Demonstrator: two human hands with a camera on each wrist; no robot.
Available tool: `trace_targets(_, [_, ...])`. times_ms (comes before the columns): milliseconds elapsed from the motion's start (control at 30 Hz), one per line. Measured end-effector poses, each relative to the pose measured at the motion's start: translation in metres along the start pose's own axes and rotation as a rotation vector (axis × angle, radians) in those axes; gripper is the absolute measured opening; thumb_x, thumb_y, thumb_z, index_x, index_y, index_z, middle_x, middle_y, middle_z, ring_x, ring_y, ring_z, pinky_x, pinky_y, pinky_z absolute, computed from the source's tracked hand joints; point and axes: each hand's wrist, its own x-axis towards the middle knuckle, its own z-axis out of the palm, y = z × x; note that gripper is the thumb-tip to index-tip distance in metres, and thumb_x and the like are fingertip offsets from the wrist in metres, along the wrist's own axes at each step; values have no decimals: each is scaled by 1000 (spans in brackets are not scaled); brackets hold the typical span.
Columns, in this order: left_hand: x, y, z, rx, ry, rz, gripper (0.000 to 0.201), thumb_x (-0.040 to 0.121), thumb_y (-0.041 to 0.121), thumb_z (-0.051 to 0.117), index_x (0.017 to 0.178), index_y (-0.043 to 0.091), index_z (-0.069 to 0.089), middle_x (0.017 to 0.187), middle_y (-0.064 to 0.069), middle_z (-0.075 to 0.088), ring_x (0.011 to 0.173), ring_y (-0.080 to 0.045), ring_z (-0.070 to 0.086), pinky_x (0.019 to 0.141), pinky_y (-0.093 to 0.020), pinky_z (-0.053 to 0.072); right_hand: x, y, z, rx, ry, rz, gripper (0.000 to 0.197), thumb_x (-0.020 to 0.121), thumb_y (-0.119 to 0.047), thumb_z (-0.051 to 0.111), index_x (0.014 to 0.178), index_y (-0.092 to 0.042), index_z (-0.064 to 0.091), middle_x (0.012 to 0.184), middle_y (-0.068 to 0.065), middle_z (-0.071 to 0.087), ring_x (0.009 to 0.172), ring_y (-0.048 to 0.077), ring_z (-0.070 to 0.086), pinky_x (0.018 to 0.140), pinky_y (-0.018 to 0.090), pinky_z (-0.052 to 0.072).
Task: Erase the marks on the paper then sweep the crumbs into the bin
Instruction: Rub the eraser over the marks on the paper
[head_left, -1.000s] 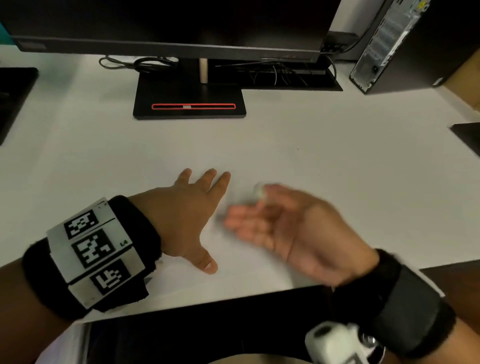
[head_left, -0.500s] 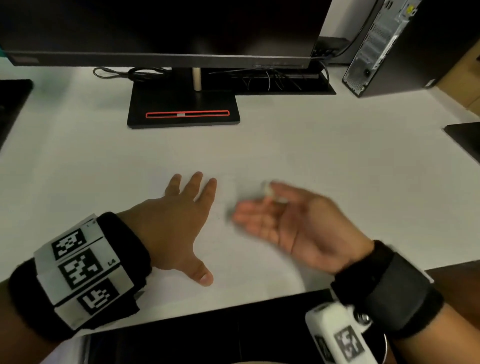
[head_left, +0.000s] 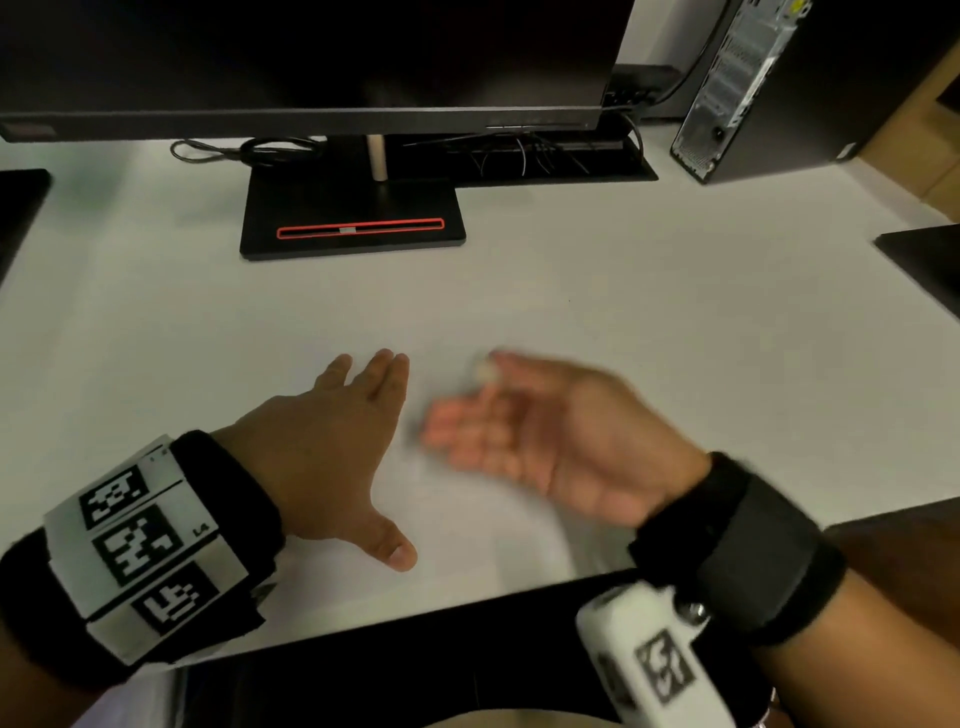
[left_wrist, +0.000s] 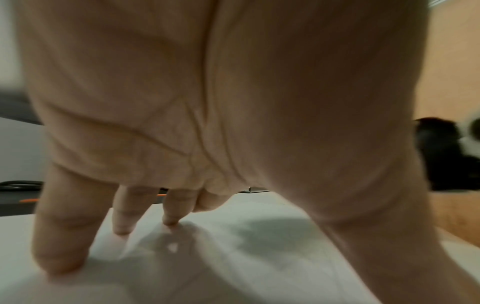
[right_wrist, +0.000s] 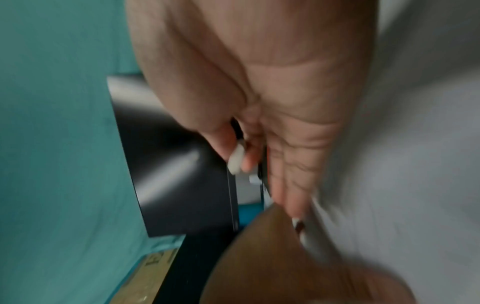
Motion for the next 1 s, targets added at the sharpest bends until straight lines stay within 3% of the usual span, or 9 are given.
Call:
trace_targets(133, [-3, -2, 3, -30, 8, -10, 161, 49, 88, 69, 145, 19, -40, 159, 8, -35, 150, -25, -24, 117, -47, 32, 20, 19, 6, -123, -66, 212, 31, 105, -28, 49, 105, 1, 59, 119, 29, 67, 113, 40, 66, 100, 44, 54])
trace_targets(300, [-5, -6, 5, -64, -1, -17, 162, 48, 91, 67, 143, 19, -42, 156, 7, -40, 148, -23, -28, 119, -50, 26, 39, -37, -37, 307, 459, -458, 23, 108, -21, 47, 90, -11, 58, 96, 14, 61, 84, 27, 65, 76, 32, 53])
trace_targets(367, [-3, -8, 6, -59, 7, -15, 162, 47, 92, 66, 144, 19, -42, 157, 5, -40, 148, -23, -27, 120, -51, 26, 28, -40, -37, 285, 476, -539, 21, 107, -22, 49, 90, -12, 57, 97, 13, 64, 91, 28, 68, 78, 32, 59])
trace_targets(533, [2, -4, 4, -9, -11, -30, 161, 48, 89, 69, 145, 22, -40, 158, -3, -37, 149, -31, -23, 120, -51, 24, 5, 12, -5, -97, -42, 12, 10, 100, -19, 57, 96, -9, 58, 114, 31, 67, 108, 44, 69, 97, 48, 57])
trace_targets(600, [3, -1, 2, -18, -30, -32, 156, 50, 86, 72, 145, 32, -40, 158, -7, -37, 149, -35, -24, 120, -53, 22, 6, 13, -12, -154, -117, 133, 15, 97, -20, 60, 103, -6, 57, 121, 32, 66, 117, 46, 67, 100, 49, 55])
trace_targets(700, [1, 3, -1, -35, -55, -34, 150, 54, 80, 77, 146, 41, -36, 158, -8, -36, 148, -37, -24, 120, -56, 20, 19, -19, -37, 7, 180, -23, 18, 104, -20, 52, 104, -2, 58, 120, 28, 67, 110, 37, 71, 91, 41, 59])
trace_targets(800, [0, 5, -7, -45, -50, -39, 143, 56, 84, 71, 151, 40, -26, 161, -8, -30, 149, -38, -20, 120, -57, 19, 21, -47, -49, -135, 430, -282, 12, 104, -18, 57, 96, -8, 58, 96, 18, 66, 83, 29, 72, 79, 35, 63])
trace_targets(900, [3, 9, -14, -108, 29, -39, 118, 64, 81, 69, 154, 38, 5, 165, -5, -17, 151, -40, -13, 116, -61, 25, 15, -46, -47, -544, 297, -160, 17, 99, -20, 66, 86, -10, 61, 75, 10, 62, 58, 17, 60, 57, 26, 56])
trace_targets(1000, [10, 13, -18, -133, 103, -18, 97, 68, 70, 76, 142, 34, 24, 161, -8, 6, 147, -42, 8, 108, -60, 36, 13, -36, -34, -1074, 105, -59, 28, 96, -23, 69, 81, -1, 61, 69, 9, 65, 55, 16, 57, 53, 24, 50])
